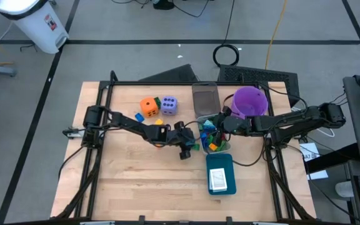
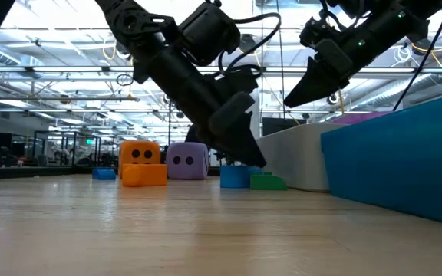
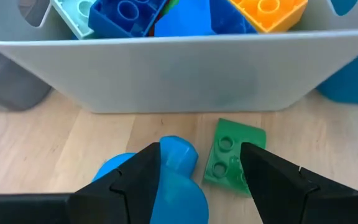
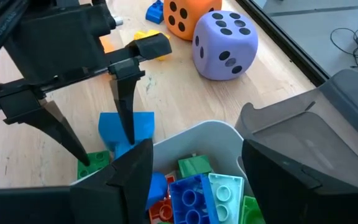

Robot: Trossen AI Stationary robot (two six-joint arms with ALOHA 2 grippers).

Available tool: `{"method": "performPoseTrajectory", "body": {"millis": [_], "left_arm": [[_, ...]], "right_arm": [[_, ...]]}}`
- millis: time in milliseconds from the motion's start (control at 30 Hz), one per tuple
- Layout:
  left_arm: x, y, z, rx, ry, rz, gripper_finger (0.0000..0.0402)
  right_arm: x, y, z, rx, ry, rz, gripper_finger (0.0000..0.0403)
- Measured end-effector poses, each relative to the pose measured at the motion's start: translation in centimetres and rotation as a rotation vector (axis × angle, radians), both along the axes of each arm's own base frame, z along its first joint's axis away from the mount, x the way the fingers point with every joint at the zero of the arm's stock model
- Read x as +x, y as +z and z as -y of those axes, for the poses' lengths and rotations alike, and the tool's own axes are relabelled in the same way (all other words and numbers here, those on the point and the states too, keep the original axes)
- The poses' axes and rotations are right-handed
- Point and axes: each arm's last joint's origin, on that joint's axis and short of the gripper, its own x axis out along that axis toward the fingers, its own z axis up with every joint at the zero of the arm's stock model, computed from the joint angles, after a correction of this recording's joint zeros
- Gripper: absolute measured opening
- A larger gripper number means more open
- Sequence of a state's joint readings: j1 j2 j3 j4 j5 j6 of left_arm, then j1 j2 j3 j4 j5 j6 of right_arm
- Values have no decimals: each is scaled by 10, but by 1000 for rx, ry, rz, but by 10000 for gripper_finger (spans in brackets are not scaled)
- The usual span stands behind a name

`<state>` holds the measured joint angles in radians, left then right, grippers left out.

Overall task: Pick & Place Toys
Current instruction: Adjust the blue game piece on the table, then put the dark green game piece into the gray bin

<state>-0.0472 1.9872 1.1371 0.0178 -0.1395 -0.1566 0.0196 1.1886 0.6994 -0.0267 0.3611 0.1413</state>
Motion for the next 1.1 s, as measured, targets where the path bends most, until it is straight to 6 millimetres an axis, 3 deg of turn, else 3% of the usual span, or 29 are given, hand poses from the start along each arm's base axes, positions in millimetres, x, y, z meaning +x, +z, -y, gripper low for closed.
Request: {"method": "performPoseTrajectory", "body": {"millis": [367, 600, 800, 967, 1100], "left_arm": [[-8, -4, 10, 89, -105, -107, 230], [-23, 20, 14, 157, -85, -148, 230], [-27, 51, 16, 149, -21, -46, 230], [-22, 56, 25, 92, -91, 38, 230], [-14, 49, 32, 53, -176, 81, 230]], "right_arm": [[0, 0, 0, 0, 0, 0, 220], [0, 0, 0, -1, 0, -1, 217], [0, 0, 0, -3, 2, -1, 216], [0, 0, 0, -3, 2, -1, 216], [0, 0, 0, -3, 2, -1, 216]]}}
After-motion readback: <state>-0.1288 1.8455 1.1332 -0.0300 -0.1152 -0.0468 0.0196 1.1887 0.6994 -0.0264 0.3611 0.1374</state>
